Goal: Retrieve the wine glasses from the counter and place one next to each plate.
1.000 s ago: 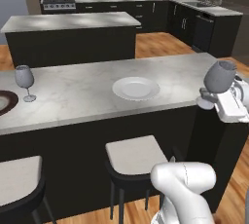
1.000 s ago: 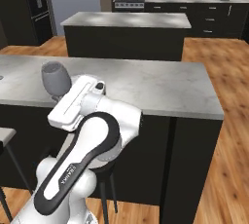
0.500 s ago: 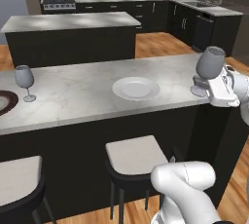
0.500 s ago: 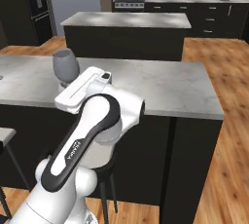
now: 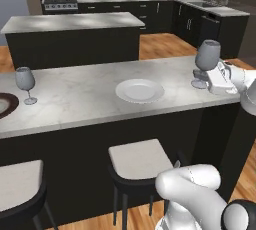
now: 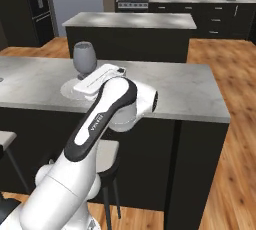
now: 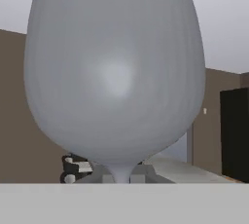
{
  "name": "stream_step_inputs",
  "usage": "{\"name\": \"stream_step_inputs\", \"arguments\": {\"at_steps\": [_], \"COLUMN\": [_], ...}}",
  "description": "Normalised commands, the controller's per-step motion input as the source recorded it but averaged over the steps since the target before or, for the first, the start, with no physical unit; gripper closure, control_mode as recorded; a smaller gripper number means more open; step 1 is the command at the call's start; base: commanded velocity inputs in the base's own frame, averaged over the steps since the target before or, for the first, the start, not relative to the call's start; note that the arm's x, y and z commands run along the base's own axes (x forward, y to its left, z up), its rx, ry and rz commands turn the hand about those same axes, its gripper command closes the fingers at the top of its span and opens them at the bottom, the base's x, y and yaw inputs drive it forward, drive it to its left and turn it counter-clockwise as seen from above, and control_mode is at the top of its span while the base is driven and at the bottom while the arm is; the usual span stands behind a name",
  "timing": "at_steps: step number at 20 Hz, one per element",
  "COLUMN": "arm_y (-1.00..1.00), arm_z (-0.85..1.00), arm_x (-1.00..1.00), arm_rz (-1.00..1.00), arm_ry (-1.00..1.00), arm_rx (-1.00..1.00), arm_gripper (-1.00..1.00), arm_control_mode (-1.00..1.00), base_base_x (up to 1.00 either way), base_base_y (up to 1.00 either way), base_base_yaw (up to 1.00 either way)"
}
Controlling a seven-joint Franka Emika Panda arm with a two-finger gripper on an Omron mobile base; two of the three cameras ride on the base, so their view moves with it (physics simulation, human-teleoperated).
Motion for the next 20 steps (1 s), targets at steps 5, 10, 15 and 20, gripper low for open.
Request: {"name": "stream_step_inputs", "arguments": {"at_steps": [5, 10, 15, 20], "arm_y": [-0.10, 0.00, 0.00, 0.00], "arm_z": [-0.12, -0.11, -0.13, -0.19], "arm_x": [0.44, 0.32, 0.35, 0.35], "arm_rz": [0.04, 0.03, 0.02, 0.03], "arm_ry": [0.07, 0.01, 0.01, 0.02], "arm_rx": [-0.02, -0.10, -0.06, -0.01], "arm_gripper": [1.00, 1.00, 1.00, 1.00], "arm_control_mode": [-1.00, -1.00, -1.00, -1.00], "base_base_x": [0.00, 0.00, 0.00, 0.00], "base_base_y": [0.00, 0.00, 0.00, 0.00], "base_base_yaw": [0.00, 0.00, 0.00, 0.00]}}
